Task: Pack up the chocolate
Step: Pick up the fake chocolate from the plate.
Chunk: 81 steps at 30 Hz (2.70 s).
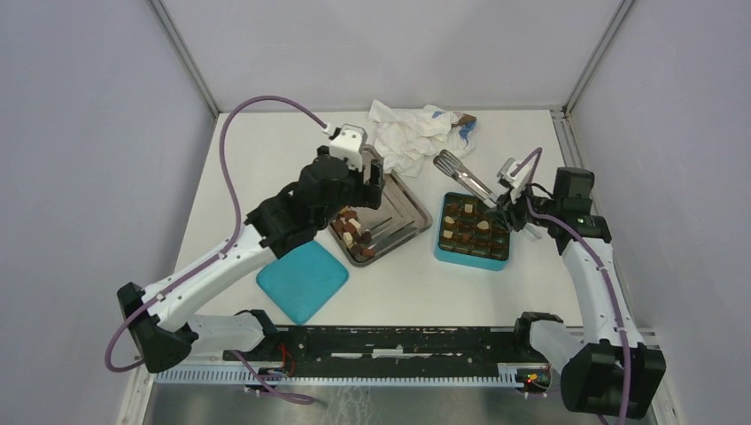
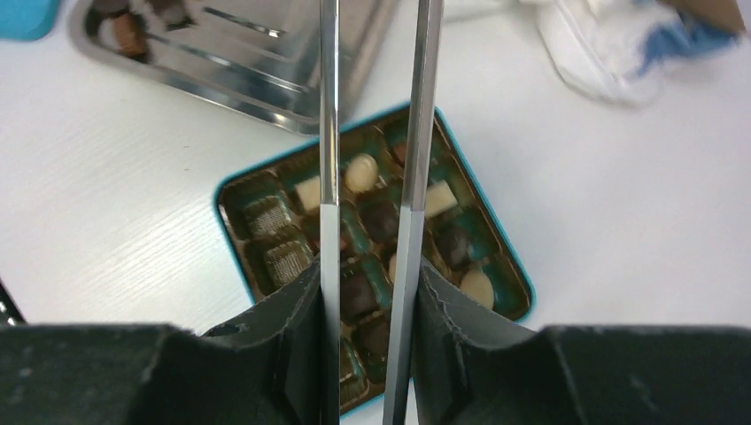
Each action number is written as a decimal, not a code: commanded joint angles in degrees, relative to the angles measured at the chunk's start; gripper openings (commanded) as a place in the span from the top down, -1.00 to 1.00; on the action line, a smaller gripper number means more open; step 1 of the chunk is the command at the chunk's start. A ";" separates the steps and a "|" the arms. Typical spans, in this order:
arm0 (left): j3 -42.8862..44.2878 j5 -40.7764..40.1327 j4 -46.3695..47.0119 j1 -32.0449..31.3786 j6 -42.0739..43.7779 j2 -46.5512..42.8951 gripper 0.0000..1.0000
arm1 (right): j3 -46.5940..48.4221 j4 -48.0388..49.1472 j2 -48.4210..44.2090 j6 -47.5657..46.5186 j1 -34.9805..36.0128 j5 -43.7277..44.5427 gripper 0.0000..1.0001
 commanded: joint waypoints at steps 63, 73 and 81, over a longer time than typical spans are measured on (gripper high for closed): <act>-19.46 -9.57 -3.14 17.33 9.36 -20.03 -1.00 | 26.16 -16.68 38.69 -6.22 51.46 41.70 0.09; -19.46 -9.31 -3.14 17.44 9.32 -20.14 -1.00 | 26.87 -16.60 38.65 -5.78 51.53 42.66 0.30; -19.54 -9.14 -3.05 17.53 9.37 -20.19 -1.00 | 25.87 -16.28 34.11 -5.62 51.44 42.40 0.55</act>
